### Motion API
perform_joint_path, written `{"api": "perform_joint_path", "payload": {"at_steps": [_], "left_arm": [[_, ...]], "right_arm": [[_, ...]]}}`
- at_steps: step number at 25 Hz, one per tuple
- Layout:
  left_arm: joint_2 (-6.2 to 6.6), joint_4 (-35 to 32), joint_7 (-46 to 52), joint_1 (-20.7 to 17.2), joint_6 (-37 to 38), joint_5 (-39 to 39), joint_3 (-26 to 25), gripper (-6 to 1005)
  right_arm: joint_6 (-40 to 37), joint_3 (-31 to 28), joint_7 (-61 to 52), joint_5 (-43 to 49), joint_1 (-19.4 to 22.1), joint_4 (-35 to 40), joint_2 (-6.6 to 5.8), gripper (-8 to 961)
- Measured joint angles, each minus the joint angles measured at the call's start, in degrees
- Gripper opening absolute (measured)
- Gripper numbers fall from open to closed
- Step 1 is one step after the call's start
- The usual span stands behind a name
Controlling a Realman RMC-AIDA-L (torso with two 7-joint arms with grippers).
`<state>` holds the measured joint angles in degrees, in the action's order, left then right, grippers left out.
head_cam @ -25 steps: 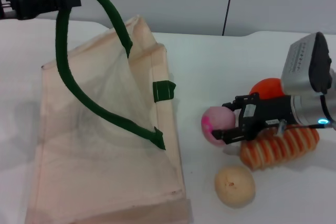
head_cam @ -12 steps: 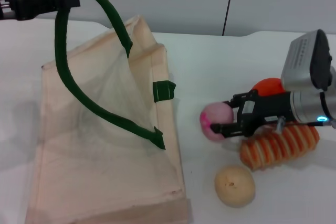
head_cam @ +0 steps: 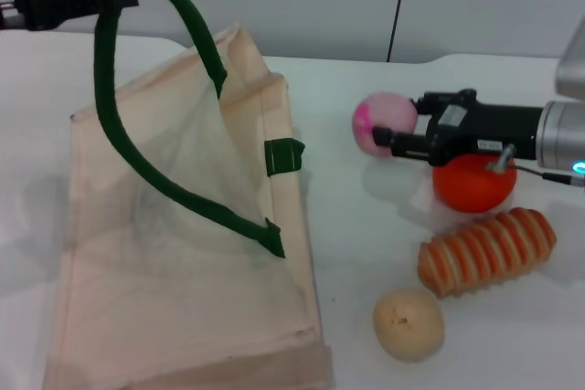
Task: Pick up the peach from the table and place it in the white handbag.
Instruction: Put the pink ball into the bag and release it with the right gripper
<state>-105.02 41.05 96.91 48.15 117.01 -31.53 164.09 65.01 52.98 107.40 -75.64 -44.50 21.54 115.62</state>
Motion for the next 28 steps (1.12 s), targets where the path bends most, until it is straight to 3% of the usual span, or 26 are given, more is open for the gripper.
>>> {"api": "perform_joint_path", "payload": {"at_steps": [8, 15, 22, 28], "left_arm": [[0.16, 0.0, 0.3, 3.2, 0.1, 0.4, 0.0, 143], [0.18, -0.1, 0.5, 4.2, 0.1, 0.6, 0.0, 143], [0.19, -0.5, 0.5, 4.5, 0.1, 0.6, 0.0, 144], [0.27, -0.7, 0.3, 4.6, 0.0, 0.6, 0.0, 144]], "right_arm": [[10.0, 2.6, 2.0, -2.0, -1.7, 2.7, 0.26, 604], [9.9, 11.0, 1.8, -2.4, -5.9, 1.4, 0.96, 594], [9.8, 15.4, 1.8, -2.6, -9.0, 0.3, 1.19, 586], [7.4, 21.4, 1.7, -3.9, -11.1, 0.1, 1.61, 629]]}}
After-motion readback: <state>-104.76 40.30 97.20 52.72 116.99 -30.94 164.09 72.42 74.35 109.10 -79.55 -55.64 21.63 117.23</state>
